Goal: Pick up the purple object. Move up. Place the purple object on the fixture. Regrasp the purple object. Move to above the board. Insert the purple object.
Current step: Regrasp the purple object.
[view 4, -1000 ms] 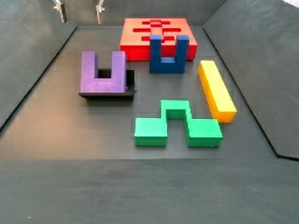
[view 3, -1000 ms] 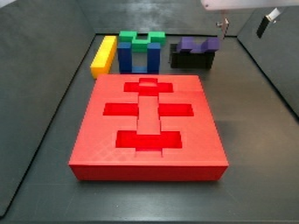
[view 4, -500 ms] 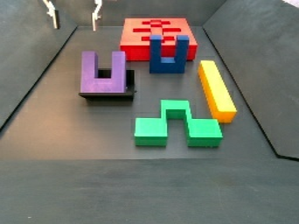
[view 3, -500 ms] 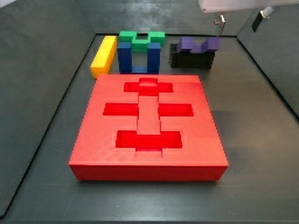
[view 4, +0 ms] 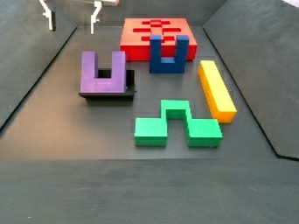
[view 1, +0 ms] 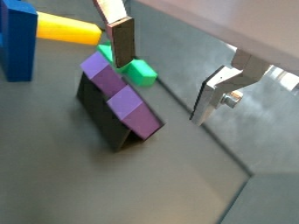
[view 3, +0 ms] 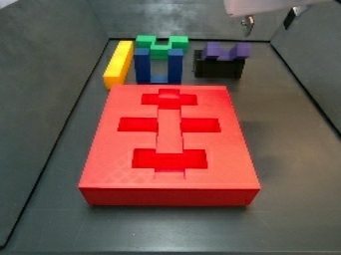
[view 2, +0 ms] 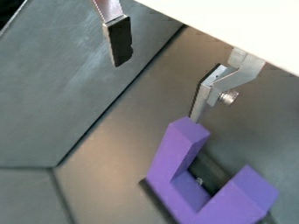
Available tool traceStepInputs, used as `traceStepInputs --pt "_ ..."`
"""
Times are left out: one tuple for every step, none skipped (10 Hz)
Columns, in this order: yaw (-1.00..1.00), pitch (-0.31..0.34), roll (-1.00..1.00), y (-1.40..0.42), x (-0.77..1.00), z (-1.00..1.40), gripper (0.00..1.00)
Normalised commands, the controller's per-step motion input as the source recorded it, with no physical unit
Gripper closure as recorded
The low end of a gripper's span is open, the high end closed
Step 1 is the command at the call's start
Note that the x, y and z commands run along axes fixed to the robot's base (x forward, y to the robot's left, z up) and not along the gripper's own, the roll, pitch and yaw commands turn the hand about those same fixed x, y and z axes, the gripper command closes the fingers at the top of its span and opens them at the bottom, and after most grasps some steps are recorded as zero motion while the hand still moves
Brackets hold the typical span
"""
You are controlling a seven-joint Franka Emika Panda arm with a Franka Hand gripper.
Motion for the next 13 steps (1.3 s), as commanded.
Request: traceStepInputs --pt "0.27 0.066 0.86 -0.06 0.11 -0.18 0.0" --pt "0.29 0.066 0.59 -0.01 0.17 -0.18 0.0" --pt "0.23 0.04 0.44 0.0 0.0 -0.28 0.0" --pt "0.09 0.194 0.02 0.13 -0.29 -0.29 0.0" --pt "0.05 0.226 0.0 0.18 -0.29 -0.15 0.0" --pt "0.09 0.231 -0.01 0.17 -0.18 -0.05 0.0" --pt "0.16 0.237 0.0 0.09 -0.23 0.0 0.0" --pt "0.29 0.214 0.0 0.0 0.0 0.0 0.0" --pt "0.33 0.209 0.13 0.0 0.19 -0.12 0.0" --pt "0.33 0.214 0.18 0.0 0.32 -0.12 0.0" --pt "0.06 0.163 0.13 0.0 0.2 -0.19 0.0" --pt "0.0 0.151 0.35 0.0 0.16 -0.32 0.0" --pt "0.0 0.154 0.25 0.0 0.09 -0.3 0.0"
